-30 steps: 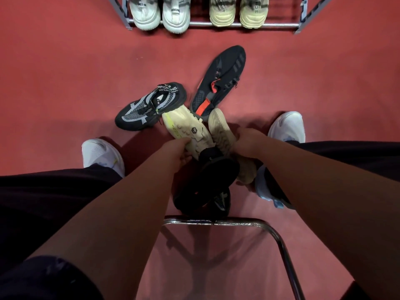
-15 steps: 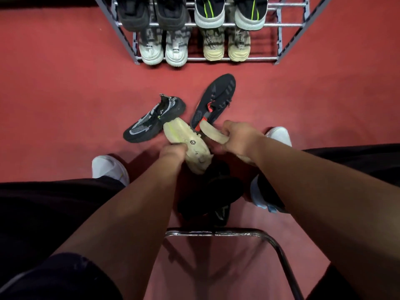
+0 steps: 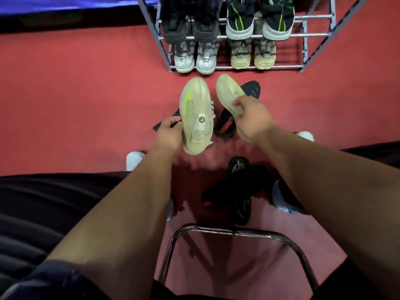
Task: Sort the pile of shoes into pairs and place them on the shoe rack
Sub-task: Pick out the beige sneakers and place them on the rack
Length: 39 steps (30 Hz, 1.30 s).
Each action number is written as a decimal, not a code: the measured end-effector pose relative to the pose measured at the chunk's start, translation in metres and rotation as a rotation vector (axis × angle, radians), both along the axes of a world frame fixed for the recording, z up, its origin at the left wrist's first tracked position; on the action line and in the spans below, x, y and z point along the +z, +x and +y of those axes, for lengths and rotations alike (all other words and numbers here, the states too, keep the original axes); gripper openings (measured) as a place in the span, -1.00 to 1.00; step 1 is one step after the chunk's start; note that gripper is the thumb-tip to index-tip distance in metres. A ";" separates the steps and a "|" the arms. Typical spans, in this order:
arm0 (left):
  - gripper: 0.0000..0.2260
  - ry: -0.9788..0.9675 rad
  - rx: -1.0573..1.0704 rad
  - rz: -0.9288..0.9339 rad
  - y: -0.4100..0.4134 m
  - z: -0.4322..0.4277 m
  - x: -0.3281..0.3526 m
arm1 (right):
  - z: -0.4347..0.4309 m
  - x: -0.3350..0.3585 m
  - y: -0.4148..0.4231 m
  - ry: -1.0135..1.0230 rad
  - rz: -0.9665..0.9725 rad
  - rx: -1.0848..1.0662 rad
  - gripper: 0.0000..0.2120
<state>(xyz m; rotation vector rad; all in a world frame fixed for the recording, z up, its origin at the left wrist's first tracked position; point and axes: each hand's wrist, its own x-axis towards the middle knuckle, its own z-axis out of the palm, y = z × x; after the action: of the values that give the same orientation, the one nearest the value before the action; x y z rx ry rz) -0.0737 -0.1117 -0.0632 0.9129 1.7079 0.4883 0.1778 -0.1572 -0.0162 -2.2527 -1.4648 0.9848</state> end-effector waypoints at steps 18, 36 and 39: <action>0.14 -0.031 -0.642 0.889 0.040 0.016 -0.074 | 0.015 -0.085 -0.020 -0.246 -0.265 0.151 -0.08; -0.19 0.043 -0.575 0.673 0.018 0.059 -0.077 | 0.064 -0.117 -0.041 -0.309 -0.194 -0.083 0.15; -0.46 -0.080 -0.462 0.566 0.031 0.058 -0.040 | 0.064 -0.097 -0.028 -0.311 -0.139 -0.130 0.01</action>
<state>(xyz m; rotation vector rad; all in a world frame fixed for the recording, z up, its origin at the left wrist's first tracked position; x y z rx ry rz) -0.0432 -0.0538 -0.1036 1.4295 1.9060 -0.1670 0.1501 -0.0936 -0.1133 -2.6464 -1.2695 1.0987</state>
